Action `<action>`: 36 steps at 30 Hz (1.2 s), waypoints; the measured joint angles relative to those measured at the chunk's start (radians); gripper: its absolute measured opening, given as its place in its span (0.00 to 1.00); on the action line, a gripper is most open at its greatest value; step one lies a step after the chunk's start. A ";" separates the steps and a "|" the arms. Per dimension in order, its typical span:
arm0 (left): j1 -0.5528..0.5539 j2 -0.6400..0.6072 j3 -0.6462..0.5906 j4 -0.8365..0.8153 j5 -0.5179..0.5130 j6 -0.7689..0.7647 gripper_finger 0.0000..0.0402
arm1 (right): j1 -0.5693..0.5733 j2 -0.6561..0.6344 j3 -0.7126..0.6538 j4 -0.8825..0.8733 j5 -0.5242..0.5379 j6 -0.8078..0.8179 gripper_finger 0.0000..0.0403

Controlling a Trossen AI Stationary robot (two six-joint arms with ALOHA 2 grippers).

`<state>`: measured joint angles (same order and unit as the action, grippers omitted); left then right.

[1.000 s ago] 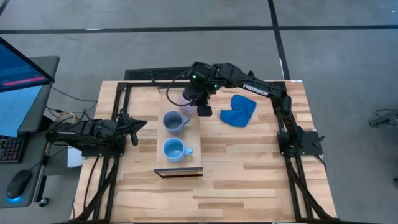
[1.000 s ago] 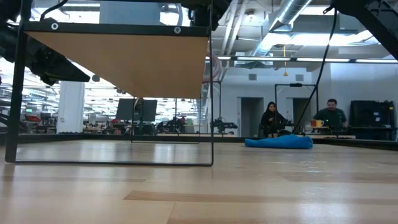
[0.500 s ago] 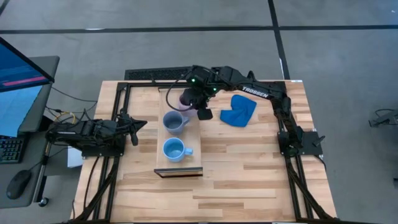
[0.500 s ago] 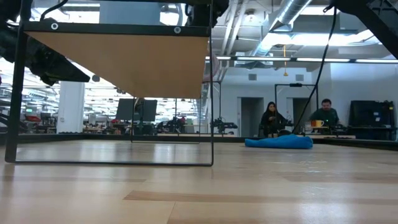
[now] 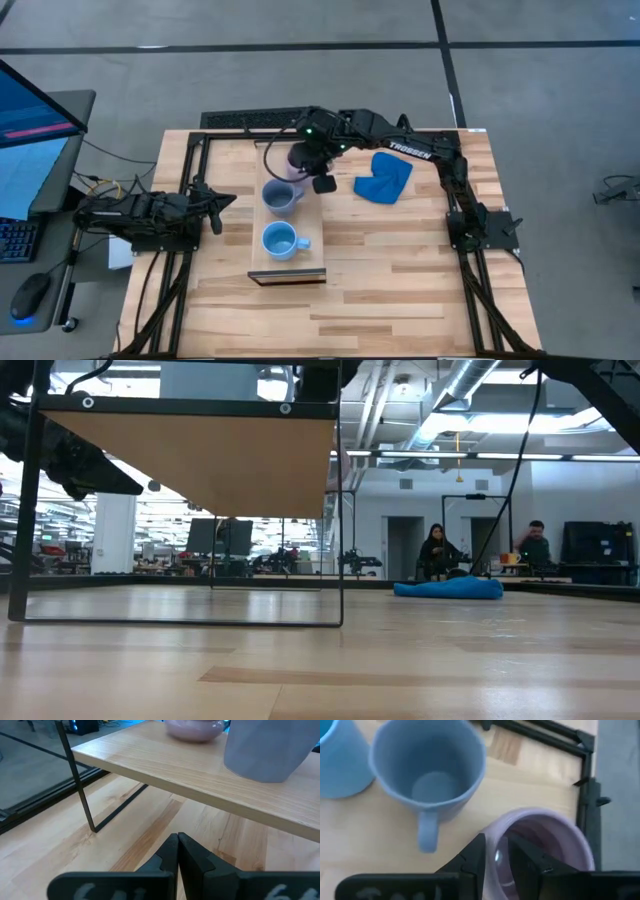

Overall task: Stack small to large cups/mugs on shelf
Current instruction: Put the light purple mug on the shelf

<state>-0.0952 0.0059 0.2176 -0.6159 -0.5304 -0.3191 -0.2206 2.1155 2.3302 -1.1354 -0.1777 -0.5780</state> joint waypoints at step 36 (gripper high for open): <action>0.000 0.000 0.000 0.008 0.000 0.017 0.00 | 0.050 -0.271 0.027 -0.160 0.014 0.235 0.25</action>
<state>-0.0956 0.0059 0.2176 -0.6079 -0.5308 -0.3020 -0.1707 1.8442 2.3569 -1.2958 -0.1639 -0.3434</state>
